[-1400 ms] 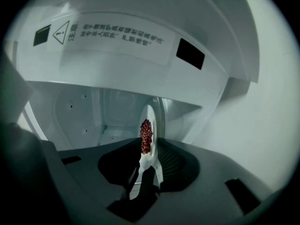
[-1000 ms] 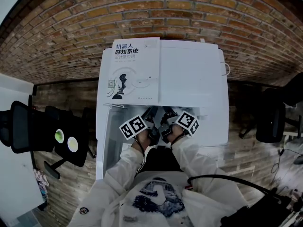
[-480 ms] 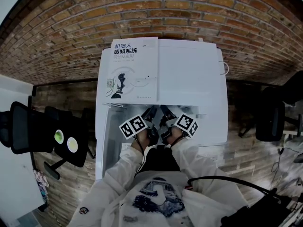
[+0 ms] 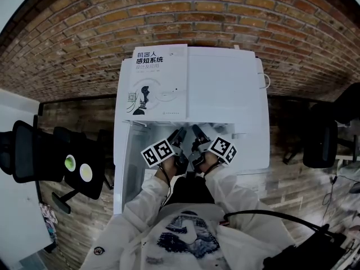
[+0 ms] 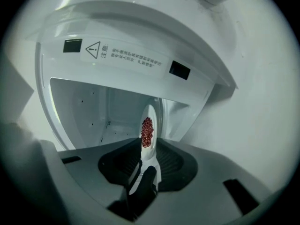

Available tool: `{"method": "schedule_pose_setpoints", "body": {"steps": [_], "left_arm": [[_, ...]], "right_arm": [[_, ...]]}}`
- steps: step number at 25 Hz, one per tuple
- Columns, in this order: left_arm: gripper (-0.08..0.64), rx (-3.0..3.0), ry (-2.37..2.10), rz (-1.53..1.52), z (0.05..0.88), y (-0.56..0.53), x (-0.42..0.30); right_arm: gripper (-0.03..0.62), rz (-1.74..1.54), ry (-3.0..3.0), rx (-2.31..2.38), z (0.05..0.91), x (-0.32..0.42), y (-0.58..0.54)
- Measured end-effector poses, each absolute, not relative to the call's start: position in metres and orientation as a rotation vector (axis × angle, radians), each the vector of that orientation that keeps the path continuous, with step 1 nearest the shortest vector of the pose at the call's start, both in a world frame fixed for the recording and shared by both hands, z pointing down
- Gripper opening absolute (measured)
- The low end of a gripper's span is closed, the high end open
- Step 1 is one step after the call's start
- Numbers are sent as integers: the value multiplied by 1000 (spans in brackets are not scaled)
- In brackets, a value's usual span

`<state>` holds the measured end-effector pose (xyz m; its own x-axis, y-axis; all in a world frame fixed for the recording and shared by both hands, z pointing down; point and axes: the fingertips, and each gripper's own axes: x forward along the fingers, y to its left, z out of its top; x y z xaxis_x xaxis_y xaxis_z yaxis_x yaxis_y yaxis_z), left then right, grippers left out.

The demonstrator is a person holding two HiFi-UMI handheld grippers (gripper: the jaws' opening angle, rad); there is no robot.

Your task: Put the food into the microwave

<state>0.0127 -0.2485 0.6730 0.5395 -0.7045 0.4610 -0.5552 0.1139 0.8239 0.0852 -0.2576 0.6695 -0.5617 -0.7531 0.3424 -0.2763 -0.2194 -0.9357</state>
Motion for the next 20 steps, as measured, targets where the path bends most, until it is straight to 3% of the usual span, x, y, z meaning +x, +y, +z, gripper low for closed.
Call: {"method": "schedule_pose_setpoints", "body": {"steps": [20], "left_arm": [[161, 1898, -1208, -7, 595, -216, 7]], "right_arm": [[94, -1618, 1963, -1254, 600, 107, -219]]}}
